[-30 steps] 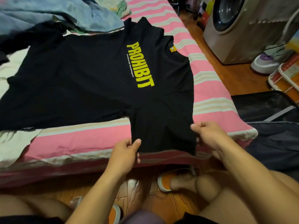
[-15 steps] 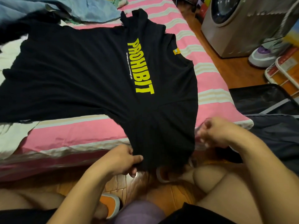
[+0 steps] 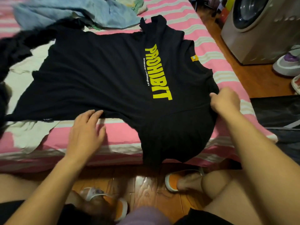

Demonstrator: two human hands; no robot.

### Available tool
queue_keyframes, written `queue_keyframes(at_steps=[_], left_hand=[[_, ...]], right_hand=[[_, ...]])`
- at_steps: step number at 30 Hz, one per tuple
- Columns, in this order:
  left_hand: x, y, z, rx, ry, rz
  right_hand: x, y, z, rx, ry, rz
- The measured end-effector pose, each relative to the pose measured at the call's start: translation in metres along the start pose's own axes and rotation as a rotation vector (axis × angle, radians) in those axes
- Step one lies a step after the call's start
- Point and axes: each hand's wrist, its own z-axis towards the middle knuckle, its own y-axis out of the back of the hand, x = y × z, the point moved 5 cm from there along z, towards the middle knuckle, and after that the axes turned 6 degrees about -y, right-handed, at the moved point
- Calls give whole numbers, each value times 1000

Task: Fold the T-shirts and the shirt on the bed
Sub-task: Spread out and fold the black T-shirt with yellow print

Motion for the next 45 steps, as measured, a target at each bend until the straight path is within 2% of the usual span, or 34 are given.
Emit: queue_keyframes(at_steps=[3,5,7,9,10,12,14,16,19,21,25,30,33,36,40,42,44,45], left_hand=[[35,-1,7,85,12,74],[45,8,6,42,-71,220],[58,20,10,-15,-179,354],[83,33,20,-42,-224,480],[100,40,26,-34,-210,536],[131,52,35,-3,-138,590],[143,55,34,58,-93,592],[137,53,32,45,-53,547],[130,60,42,25,18,489],[133,65,52,40,-74,511],[148,78,56,71,-333,652],[174,108,41,-178,-462,561],[195,90,26,-57,-507,584],[219,76,21,10,-369,569],[229,71,17,-30,-292,527],[238,75,12,-106,-108,401],[248,81,4,-230,158,160],[250,84,-1,-322,236,50]], right_hand=[[-3,5,-5,-95,10,11],[0,6,-15,-158,71,2],[11,9,-31,-289,241,-27],[35,10,-68,-395,553,-22],[48,6,-95,-373,735,-6],[57,-21,-161,-218,1064,-49],[51,-56,-221,-74,1161,-183],[45,-85,-244,-25,990,-243],[52,-102,-243,-69,691,-152],[60,-104,-242,-103,639,-106],[65,-94,-239,-132,671,-163],[62,-61,-237,-239,863,-230],[60,-67,-241,-179,907,-348],[52,-90,-248,-75,898,-401],[24,-93,-251,-70,710,-291],[14,-92,-249,-62,556,-188],[14,-93,-250,-32,404,-63],[15,-94,-254,-25,340,-1]])
